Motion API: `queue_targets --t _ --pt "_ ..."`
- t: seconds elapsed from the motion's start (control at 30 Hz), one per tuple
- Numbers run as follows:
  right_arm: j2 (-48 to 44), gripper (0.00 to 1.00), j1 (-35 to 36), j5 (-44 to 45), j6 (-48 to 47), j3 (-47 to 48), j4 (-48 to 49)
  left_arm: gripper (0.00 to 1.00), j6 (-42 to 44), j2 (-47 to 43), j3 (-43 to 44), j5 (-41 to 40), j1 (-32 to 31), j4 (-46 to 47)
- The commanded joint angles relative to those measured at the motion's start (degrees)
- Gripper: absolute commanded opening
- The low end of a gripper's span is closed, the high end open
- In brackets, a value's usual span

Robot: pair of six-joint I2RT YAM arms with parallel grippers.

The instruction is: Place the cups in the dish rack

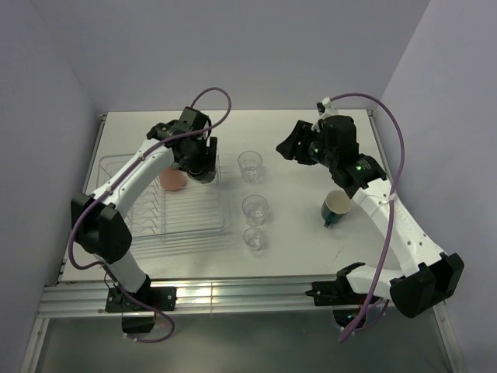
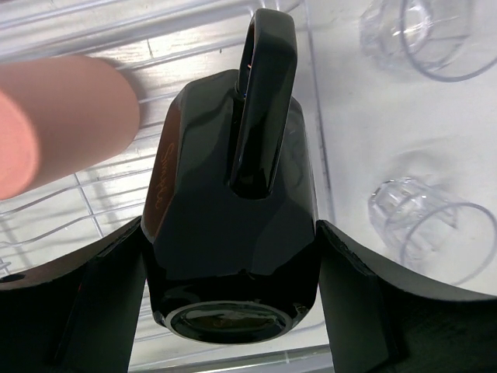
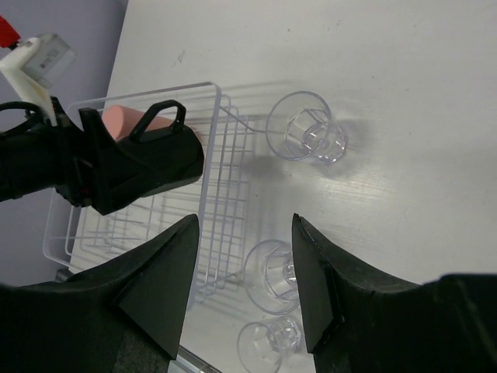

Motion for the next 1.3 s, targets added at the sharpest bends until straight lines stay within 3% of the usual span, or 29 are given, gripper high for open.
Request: queue_targets --t 0.0,0.67,1.27 --pt "-0.2 0.59 -0.2 0.4 -1.9 -0.6 1.1 0.00 0.6 0.6 4.0 -4.8 -0.9 1.0" --pt "0.9 0.59 -0.2 -0.4 -2.6 -2.8 2.2 0.01 2.1 8.3 4.3 -6.5 -1.6 -1.3" --pt "2.6 0.59 -0.2 -1.3 -2.3 -3.4 2.9 0.09 3.0 12.3 2.4 -6.3 0.0 -0.5"
